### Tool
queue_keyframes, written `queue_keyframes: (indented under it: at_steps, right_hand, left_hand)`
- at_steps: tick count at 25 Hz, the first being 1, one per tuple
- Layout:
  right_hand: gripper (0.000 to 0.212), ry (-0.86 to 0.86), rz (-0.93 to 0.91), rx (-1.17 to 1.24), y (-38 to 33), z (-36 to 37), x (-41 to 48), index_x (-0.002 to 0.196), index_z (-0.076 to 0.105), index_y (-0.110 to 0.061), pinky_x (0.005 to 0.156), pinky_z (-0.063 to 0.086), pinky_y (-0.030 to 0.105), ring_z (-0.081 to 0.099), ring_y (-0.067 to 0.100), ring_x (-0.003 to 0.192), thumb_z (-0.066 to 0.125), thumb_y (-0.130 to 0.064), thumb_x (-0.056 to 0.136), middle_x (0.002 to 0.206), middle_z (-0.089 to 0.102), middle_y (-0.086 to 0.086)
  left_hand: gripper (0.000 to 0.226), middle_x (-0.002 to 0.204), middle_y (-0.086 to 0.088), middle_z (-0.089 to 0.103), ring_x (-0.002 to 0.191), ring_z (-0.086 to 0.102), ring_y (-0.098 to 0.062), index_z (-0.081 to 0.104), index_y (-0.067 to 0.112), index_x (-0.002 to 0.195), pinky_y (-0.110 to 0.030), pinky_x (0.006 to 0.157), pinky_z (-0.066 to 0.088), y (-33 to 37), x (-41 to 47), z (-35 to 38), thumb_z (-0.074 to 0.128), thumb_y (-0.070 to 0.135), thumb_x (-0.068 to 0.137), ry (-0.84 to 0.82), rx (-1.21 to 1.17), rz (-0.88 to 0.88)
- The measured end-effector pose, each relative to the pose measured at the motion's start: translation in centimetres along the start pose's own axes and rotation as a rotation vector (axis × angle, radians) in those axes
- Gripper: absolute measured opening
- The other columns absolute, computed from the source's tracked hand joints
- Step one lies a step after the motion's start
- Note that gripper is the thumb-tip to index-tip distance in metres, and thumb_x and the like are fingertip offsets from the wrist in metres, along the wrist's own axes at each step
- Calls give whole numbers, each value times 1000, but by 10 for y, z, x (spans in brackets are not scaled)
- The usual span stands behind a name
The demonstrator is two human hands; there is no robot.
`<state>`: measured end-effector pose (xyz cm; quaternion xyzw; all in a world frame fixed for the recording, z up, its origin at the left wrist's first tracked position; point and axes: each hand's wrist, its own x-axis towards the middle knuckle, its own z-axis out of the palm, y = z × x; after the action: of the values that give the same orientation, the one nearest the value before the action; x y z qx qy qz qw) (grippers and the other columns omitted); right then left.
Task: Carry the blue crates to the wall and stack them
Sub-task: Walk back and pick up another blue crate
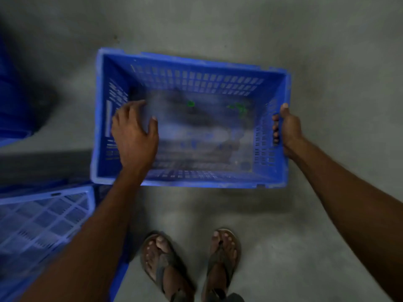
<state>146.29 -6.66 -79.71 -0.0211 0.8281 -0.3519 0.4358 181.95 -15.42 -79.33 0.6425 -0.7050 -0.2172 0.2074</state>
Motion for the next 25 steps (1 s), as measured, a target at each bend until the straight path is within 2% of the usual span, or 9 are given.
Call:
queue_keyframes:
  at_steps: [4,7,9,11,14,16,18,21,25]
  right_hand:
    - [51,18,10,32,6,1,5,72,46,-23,40,23,10,28,8,29,34,-64,100,39,41,-10]
    - [52,46,-11,37,10,3,9,70,46,-24,37,23,7,28,7,27,33,-65,99,36,41,-10]
    - [53,69,-36,18,12,5,9,69,46,-24,35,23,8,28,6,26,32,-65,98,36,42,-10]
    - [53,93,-55,8,12,5,9,68,47,-23,34,24,8,29,6,25,33,-65,98,35,42,-10]
    - [55,128,-76,0,10,7,6,66,48,-22,32,23,9,31,6,24,34,-64,99,33,43,-8]
    - [55,146,-89,-8,9,8,6,66,48,-22,32,23,9,31,6,24,35,-64,98,33,43,-7]
    - [55,152,-87,-21,9,8,6,66,48,-21,31,23,8,31,6,23,35,-64,98,33,43,-7]
    - [56,135,-74,-15,10,7,9,66,48,-21,33,23,7,31,7,22,34,-66,98,32,43,-7]
    - [54,111,-52,-13,8,5,7,68,46,-23,33,24,8,29,6,23,32,-67,98,34,42,-9]
  left_hand:
    - [42,122,-11,63,114,56,-33,63,12,123,-38,101,37,-35,23,-21,62,31,86,126,-16,-145]
    - [33,103,-7,65,96,60,-23,65,12,108,-44,96,48,-58,44,-33,61,39,90,192,-244,-401]
    - [31,84,-3,64,79,60,-17,61,14,92,-48,85,55,-63,58,-38,59,45,97,95,-532,-673]
    - [43,72,-1,64,61,61,-15,61,16,85,-39,64,56,-67,68,-38,49,54,102,-105,-738,-836]
    - [61,65,5,66,51,59,-8,60,18,88,-26,56,44,-71,79,-42,26,67,101,-392,-763,-862]
    - [71,66,5,70,54,63,-8,59,16,89,-22,53,42,-72,84,-41,16,72,99,-490,-730,-871]
    - [79,74,2,75,65,67,-12,62,15,95,-22,56,43,-69,86,-40,11,76,97,-534,-688,-880]
    - [84,84,-5,76,72,69,-18,63,13,98,-24,60,43,-64,85,-35,11,79,94,-525,-626,-896]
    - [83,61,-10,70,45,55,-19,61,7,82,-20,43,40,-55,76,-32,24,81,93,-346,-573,-857]
